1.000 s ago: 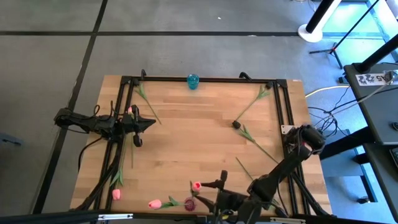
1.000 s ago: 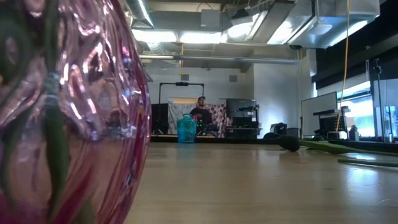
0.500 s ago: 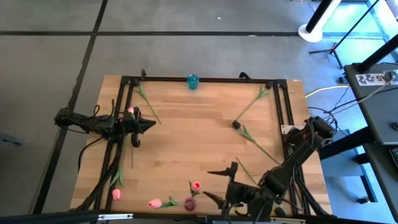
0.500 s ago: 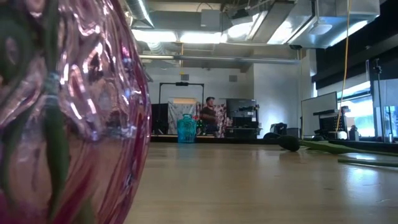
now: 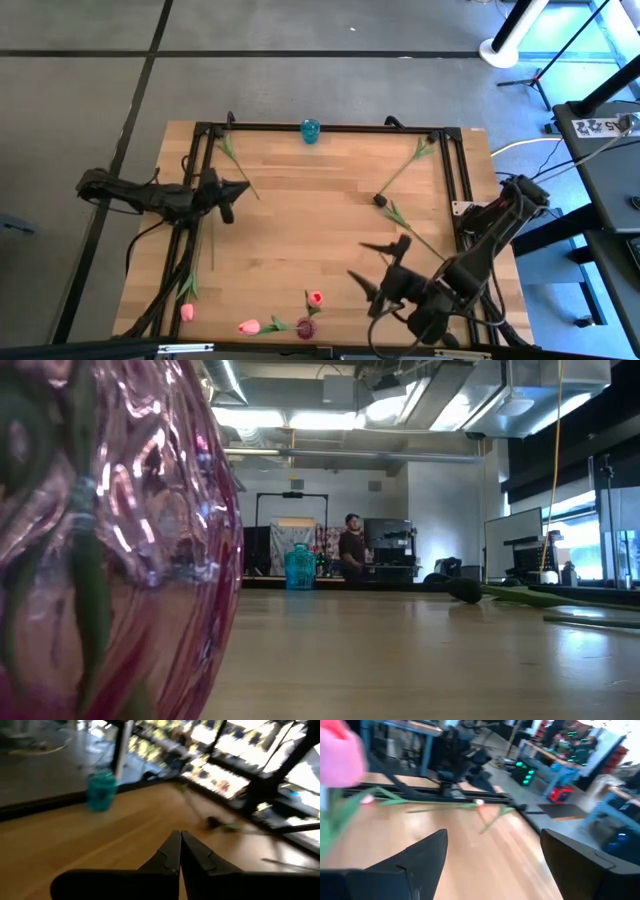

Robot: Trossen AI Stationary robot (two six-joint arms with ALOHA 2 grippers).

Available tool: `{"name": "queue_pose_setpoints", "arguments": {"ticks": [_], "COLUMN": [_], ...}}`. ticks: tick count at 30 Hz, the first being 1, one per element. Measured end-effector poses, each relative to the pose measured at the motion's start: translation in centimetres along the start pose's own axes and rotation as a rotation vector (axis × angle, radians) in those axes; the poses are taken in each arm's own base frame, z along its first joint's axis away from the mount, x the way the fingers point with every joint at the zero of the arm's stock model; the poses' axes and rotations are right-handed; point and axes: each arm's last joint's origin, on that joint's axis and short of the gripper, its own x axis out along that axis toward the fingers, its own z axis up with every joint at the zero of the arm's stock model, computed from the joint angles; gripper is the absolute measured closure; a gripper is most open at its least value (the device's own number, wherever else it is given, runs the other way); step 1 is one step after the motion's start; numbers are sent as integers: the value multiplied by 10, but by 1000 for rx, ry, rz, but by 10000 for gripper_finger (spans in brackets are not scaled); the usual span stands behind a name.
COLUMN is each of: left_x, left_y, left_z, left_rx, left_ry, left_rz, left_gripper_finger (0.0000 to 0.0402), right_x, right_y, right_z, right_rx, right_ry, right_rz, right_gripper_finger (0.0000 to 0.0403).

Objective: Sort flowers into vase by color
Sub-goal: Put the top pink flower into the violet vase

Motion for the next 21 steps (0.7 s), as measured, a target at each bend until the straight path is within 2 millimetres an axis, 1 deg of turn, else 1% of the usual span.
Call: {"name": "queue_pose_setpoints", "arguments": {"ticks": [4,6,8,11,14,17,19,21], "left_x": [6,11,19,31,41,45,45,44], "left_y": [3,5,4,2,1,4,7,12], "left_z": [5,4,7,17,32,45,49,50], "left_rx": [-22,-25,-42,-48,-73,-85,-99,-110], "left_ry": [90,140,171,227,310,416,508,580], "left_rz": [222,318,389,489,601,741,811,889], "left_gripper_finger": [401,401,401,401,401,401,399,389], "right_x": [-5,-6,-7,-9,-12,-14,-17,-21], "right_y": [-16,-23,-28,-39,-49,-57,-59,-59], "right_z": [0,-4,-10,-18,-26,-30,-32,-34], "right_rx": [-19,-34,-54,-70,-54,-36,-41,-60], "right_ry": [0,6,8,-11,-12,-7,0,11], "right_rz": [-73,-113,-162,-238,-269,-284,-281,-268], "right_gripper_finger": [86,86,86,86,86,86,86,86]}}
